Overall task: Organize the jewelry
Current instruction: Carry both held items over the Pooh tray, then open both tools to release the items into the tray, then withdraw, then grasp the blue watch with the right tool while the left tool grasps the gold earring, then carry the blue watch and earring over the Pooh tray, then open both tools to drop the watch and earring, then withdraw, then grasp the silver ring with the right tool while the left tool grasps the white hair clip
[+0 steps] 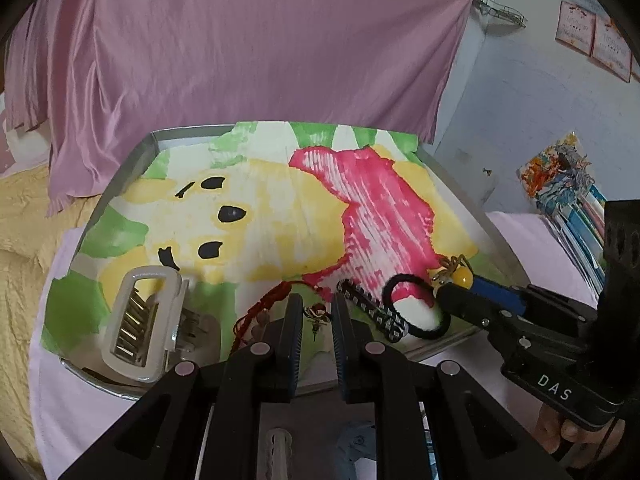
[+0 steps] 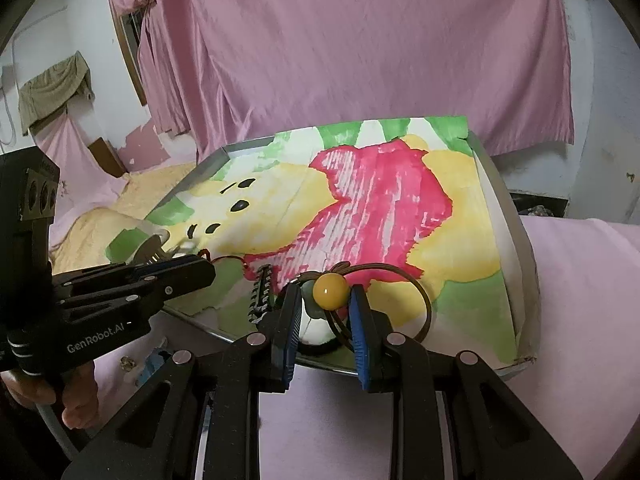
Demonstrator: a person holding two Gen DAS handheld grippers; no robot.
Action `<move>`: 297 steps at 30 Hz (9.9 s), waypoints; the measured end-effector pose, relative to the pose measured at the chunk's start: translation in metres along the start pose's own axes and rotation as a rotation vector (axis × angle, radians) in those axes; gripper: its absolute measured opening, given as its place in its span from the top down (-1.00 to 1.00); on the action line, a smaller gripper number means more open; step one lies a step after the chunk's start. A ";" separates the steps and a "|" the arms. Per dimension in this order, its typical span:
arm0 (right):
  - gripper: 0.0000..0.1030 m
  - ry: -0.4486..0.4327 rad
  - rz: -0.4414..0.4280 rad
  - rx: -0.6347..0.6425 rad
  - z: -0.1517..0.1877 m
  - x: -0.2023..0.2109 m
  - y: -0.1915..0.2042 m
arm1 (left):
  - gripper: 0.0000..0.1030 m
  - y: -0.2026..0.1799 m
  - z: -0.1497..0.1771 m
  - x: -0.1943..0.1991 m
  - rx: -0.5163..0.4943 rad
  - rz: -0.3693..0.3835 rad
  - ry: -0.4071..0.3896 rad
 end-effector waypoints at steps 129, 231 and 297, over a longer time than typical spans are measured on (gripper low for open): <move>0.65 0.051 -0.145 0.185 0.044 0.019 0.078 | 0.77 0.051 0.083 0.077 -0.067 -0.057 -0.085; -0.60 -0.082 0.032 0.249 0.058 0.078 0.067 | -0.99 0.065 0.085 0.087 -0.020 -0.182 -0.155; 0.67 0.205 -0.020 0.212 0.066 0.018 0.061 | 0.71 0.024 0.081 0.044 -0.177 -0.071 0.002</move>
Point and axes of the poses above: each gripper's, at about its wrist camera, not at the fingertips, and x roughly against the way its jaws point, y to its left, z to its underside, the point moved 5 cm from there along -x, roughly the way its jaws point, and after that the axes turned 15 degrees about -z, right-handed, at the moved point
